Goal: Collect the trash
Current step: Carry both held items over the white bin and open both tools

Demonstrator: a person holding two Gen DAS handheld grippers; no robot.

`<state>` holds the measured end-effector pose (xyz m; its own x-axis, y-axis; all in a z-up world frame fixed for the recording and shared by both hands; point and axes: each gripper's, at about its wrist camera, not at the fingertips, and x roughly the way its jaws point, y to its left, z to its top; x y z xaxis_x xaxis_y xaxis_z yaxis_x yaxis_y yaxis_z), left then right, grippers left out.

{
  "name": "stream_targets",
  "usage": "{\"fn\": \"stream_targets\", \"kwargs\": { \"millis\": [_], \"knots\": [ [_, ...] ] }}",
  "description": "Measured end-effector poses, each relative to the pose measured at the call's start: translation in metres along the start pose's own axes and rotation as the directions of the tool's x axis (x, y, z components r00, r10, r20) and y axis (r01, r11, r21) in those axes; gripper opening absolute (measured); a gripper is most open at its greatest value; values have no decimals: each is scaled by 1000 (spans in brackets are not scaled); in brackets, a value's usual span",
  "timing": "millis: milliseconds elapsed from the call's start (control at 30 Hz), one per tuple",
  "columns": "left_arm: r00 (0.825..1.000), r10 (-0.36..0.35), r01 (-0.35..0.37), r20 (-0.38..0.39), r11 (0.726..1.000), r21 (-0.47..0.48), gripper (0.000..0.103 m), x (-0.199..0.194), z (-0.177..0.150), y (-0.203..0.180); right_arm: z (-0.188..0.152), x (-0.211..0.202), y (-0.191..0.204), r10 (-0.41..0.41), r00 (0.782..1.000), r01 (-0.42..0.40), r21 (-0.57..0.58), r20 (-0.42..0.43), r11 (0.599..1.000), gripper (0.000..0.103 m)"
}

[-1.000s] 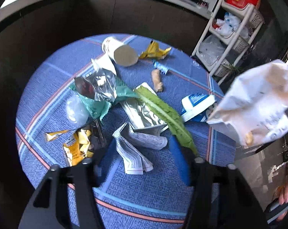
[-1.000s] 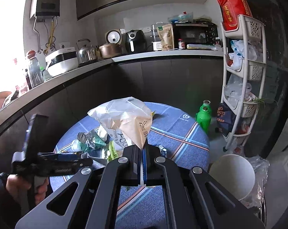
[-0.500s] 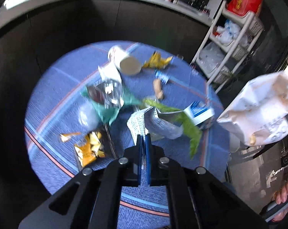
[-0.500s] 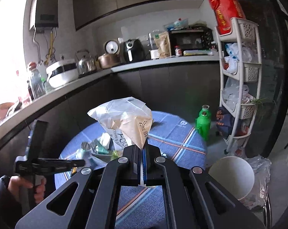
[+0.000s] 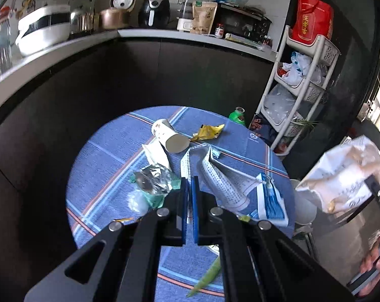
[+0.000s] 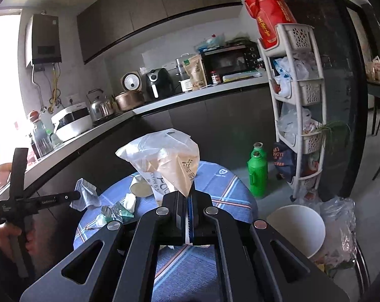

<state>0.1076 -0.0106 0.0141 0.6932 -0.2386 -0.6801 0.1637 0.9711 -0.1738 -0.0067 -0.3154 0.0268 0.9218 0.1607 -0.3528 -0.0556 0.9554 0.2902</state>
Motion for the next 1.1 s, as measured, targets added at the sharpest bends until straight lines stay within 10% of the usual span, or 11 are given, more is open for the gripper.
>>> {"fn": "stream_targets", "kwargs": {
  "millis": [333,700,1100],
  "knots": [
    [987,-159,159,-11,981,109,4,7,9,-73,5,-14,-40,-101,994,98,52,47,994,1],
    [924,-356,380,-140,896,231,4,70,1,-203,-22,0,-136,-303,952,305,139,-32,942,1],
    [909,-301,385,-289,872,304,4,185,-31,-301,-69,64,-224,-289,945,314,180,-152,932,1]
  ]
}}
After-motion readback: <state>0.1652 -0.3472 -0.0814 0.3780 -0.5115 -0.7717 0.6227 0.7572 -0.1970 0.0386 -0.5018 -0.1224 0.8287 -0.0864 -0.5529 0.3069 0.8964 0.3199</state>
